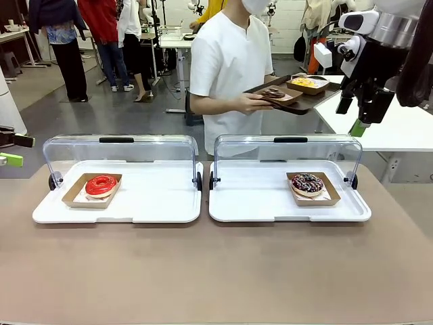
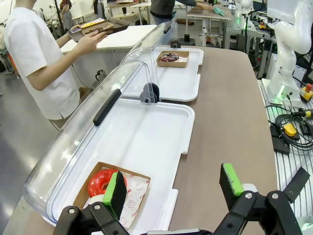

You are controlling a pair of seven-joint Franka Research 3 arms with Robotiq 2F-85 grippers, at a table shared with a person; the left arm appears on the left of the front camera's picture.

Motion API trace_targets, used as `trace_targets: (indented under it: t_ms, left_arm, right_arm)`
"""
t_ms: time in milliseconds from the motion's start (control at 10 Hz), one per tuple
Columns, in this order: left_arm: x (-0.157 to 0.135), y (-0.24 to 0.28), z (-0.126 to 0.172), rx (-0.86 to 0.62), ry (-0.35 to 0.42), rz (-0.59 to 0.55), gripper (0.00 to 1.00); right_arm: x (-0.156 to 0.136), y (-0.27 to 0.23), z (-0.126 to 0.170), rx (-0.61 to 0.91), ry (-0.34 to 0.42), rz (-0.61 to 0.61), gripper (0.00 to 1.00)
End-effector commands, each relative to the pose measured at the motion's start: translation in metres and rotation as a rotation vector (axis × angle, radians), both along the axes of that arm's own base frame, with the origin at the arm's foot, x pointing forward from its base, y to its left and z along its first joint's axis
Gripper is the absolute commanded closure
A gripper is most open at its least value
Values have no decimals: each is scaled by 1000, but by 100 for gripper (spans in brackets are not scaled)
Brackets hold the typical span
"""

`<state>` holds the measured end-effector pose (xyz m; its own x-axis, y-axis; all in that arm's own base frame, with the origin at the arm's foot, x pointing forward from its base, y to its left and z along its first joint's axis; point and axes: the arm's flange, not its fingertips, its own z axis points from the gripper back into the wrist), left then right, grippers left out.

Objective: Provide the desired donut to the person.
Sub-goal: Place the picked Paper togo box onto the Handle tray extended by the person.

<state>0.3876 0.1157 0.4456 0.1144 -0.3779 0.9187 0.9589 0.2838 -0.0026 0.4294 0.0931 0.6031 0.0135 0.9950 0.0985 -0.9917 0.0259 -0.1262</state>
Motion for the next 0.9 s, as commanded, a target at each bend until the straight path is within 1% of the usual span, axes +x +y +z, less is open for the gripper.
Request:
trace_targets:
  t_ms: [0,700,800]
  left_arm:
    - [-1,1,1,-13,-10,-1,0]
    - [-1,1,1,-13,-10,-1,0]
    - [-1,1,1,-13,-10,-1,0]
  right_arm:
    - [-2,-2,0,-10,4,-4,0]
    - [0,0,0,0,0,0,0]
    - [8,-30,8,138,4,47,0]
